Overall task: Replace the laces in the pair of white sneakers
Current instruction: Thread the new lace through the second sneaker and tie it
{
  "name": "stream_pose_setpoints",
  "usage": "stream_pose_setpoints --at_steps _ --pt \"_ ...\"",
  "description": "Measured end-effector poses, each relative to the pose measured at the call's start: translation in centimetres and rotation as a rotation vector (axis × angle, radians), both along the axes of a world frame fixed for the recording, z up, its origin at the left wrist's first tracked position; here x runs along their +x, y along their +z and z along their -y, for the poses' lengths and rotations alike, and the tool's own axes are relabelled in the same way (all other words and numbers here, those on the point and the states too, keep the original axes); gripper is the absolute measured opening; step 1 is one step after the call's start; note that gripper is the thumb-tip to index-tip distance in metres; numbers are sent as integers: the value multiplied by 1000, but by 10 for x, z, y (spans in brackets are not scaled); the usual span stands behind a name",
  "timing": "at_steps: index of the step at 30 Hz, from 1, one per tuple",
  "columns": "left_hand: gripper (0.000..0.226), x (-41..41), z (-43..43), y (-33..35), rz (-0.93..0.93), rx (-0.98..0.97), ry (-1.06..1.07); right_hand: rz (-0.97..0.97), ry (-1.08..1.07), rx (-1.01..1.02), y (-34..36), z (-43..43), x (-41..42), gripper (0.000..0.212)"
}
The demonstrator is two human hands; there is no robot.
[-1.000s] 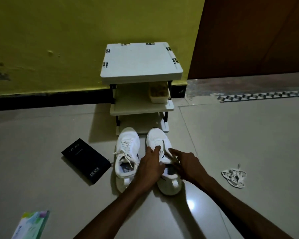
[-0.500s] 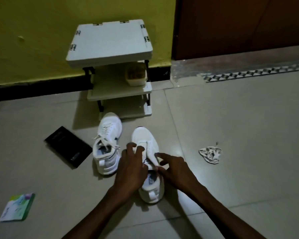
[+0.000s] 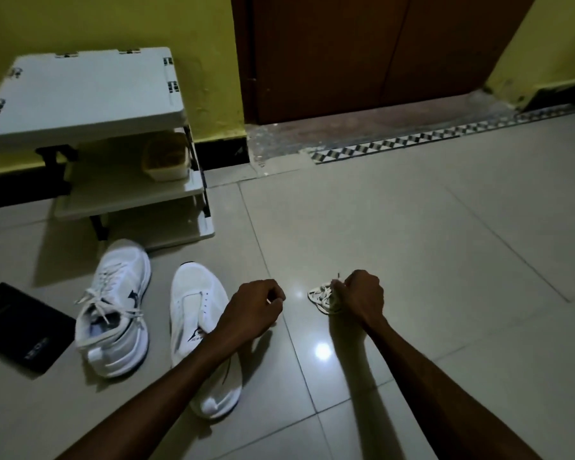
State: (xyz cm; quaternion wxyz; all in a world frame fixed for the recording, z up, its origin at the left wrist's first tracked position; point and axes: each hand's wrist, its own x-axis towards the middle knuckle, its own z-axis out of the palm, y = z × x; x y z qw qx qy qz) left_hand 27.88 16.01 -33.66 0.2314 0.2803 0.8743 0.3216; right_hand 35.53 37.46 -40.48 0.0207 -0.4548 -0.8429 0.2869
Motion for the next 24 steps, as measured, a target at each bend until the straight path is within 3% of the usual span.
stream_pose_setpoints --at_steps 3,6,8,13,18,21,24 --pt "14 -1 2 -2 19 37 44 -9 50 -84 0 3 -7 25" --pt "13 -5 14 0 18 65 79 5 200 -66 0 10 -12 32" --pt "14 -10 25 1 20 87 91 -9 333 -50 -3 15 -14 17" --pt "9 -14 46 8 62 108 151 -263 505 -162 7 42 -16 27" --pt "17 -14 68 12 173 182 268 -443 698 -568 40 82 -14 8" --pt "32 -14 73 12 200 146 124 -517 724 -798 60 92 -12 6" --pt "32 -14 76 13 228 175 -46 -603 693 -935 79 100 -14 5"
